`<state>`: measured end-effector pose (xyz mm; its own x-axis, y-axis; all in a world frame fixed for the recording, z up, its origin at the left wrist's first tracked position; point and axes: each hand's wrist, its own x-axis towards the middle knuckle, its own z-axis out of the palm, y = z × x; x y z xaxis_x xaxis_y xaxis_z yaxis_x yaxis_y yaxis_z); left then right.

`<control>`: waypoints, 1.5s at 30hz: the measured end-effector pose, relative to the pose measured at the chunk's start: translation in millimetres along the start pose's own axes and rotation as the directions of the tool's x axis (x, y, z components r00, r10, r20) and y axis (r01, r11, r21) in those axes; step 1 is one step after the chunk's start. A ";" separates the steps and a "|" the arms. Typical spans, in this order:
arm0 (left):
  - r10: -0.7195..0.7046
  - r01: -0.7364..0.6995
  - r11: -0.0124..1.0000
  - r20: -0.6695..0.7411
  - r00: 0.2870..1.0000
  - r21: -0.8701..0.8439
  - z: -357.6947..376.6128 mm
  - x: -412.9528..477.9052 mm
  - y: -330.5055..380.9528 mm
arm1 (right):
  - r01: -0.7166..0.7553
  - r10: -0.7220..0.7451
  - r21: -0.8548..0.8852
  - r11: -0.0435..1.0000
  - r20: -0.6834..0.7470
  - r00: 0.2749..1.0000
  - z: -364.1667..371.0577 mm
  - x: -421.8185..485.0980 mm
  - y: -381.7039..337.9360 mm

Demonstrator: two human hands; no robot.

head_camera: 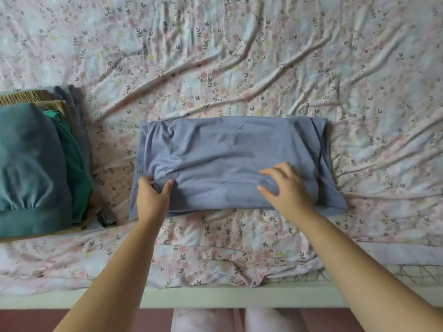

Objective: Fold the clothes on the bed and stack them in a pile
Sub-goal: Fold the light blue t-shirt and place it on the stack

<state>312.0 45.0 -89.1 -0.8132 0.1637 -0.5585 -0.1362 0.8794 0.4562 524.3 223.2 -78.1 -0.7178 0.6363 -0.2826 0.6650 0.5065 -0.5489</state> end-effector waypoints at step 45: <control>0.841 -0.854 0.409 0.231 0.490 0.322 102.4 23.6 132.5 | -0.276 0.266 0.017 0.961 -0.327 0.907 -38.7 74.1 51.9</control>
<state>332.7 211.1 -112.8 -0.3819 0.9228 -0.0504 0.8210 0.3638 0.4400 513.6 319.1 -97.1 -0.4067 0.9020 -0.1449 0.8334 0.3013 -0.4633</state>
